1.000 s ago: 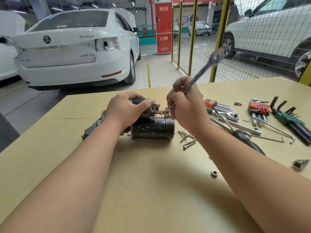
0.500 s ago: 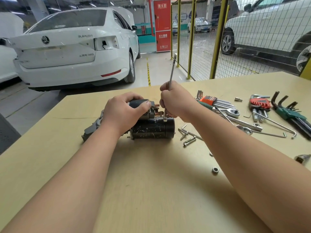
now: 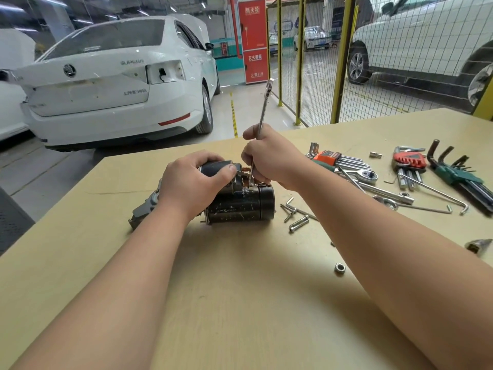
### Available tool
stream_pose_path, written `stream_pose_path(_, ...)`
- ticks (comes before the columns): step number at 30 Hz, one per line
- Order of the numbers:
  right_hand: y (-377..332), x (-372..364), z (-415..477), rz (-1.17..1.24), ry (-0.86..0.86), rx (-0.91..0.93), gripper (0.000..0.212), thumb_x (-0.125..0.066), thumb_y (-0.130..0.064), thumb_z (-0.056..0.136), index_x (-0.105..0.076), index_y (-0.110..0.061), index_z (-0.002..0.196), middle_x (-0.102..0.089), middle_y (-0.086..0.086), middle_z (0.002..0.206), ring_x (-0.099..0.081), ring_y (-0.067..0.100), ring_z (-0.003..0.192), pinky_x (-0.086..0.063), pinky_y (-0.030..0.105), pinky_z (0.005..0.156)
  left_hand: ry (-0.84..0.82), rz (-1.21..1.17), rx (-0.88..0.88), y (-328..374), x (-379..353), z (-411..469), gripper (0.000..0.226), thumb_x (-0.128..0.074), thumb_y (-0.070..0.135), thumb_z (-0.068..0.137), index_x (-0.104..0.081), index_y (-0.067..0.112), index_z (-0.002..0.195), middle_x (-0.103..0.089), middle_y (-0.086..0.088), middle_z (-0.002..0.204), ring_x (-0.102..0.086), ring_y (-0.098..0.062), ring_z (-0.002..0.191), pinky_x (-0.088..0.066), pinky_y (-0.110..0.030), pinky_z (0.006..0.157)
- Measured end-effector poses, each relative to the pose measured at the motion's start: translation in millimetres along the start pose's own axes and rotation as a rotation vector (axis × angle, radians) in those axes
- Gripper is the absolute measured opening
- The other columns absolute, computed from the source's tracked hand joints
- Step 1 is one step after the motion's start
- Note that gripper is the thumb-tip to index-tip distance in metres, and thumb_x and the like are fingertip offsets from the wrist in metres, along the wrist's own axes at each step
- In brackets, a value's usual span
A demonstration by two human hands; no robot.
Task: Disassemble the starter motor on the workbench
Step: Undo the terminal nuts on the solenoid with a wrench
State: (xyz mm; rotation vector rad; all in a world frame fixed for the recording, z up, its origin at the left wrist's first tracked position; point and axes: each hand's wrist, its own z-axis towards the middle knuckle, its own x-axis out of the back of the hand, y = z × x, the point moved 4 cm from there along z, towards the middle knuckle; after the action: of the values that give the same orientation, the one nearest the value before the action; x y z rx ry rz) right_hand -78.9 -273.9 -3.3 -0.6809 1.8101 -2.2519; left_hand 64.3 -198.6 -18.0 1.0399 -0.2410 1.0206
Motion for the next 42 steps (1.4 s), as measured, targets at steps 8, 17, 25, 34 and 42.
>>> stream_pose_path(8, -7.4, 4.4, -17.6, -0.097, 0.106, 0.328, 0.026, -0.039, -0.005, 0.087, -0.042, -0.030, 0.093, -0.053, -0.002, 0.067, -0.046, 0.009, 0.051, -0.040, 0.027, 0.048, -0.017, 0.007, 0.053, -1.3, -2.5, 9.9, 0.025, -0.052, 0.067, 0.063, -0.064, 0.047, 0.071, -0.062, 0.026, 0.076, -0.057, 0.002, 0.078, -0.044, -0.021, 0.059)
stream_pose_path(17, -0.8, -0.1, -38.0, -0.037, 0.177, 0.628, 0.024, -0.042, -0.005, 0.082, -0.042, -0.029, 0.086, -0.047, -0.007, 0.063, -0.043, 0.013, 0.055, -0.037, 0.029, 0.055, -0.062, -0.049, 0.060, -8.0, -1.5, 11.0, 0.036, -0.054, 0.067, 0.058, -0.068, 0.044, 0.081, -0.064, 0.030, 0.076, -0.059, 0.005, 0.074, -0.047, -0.022, 0.060)
stream_pose_path(25, -0.8, 0.6, -45.6, -0.216, 0.314, 0.753, 0.017, -0.043, -0.004, 0.086, -0.042, -0.020, 0.092, -0.050, -0.013, 0.070, -0.049, 0.008, 0.058, -0.043, 0.034, 0.059, -0.077, -0.057, 0.068, -9.8, -3.3, 14.2, 0.045, -0.052, 0.070, 0.056, -0.070, 0.039, 0.082, -0.067, 0.020, 0.080, -0.060, 0.000, 0.080, -0.050, -0.023, 0.068)
stream_pose_path(34, -51.8, 26.9, -53.4, -0.377, 0.418, 1.002, 0.011, -0.037, -0.004, 0.091, -0.047, -0.003, 0.091, -0.052, 0.017, 0.068, -0.051, 0.028, 0.048, -0.045, 0.042, 0.043, -0.073, -0.042, 0.067, -8.4, -3.9, 15.4, 0.041, -0.050, 0.074, 0.054, -0.067, 0.043, 0.076, -0.064, 0.026, 0.075, -0.057, 0.006, 0.077, -0.041, -0.017, 0.059)
stream_pose_path(42, 1.8, 28.5, -31.5, 0.052, 0.025, 0.273, 0.022, -0.038, 0.004, 0.095, -0.046, -0.016, 0.091, -0.054, 0.003, 0.062, -0.046, 0.023, 0.042, -0.036, 0.030, 0.041, -0.067, -0.024, 0.053, -8.0, -3.6, 13.2, 0.039, -0.050, 0.072, 0.056, -0.066, 0.043, 0.076, -0.064, 0.028, 0.075, -0.057, 0.007, 0.077, -0.040, -0.016, 0.059)
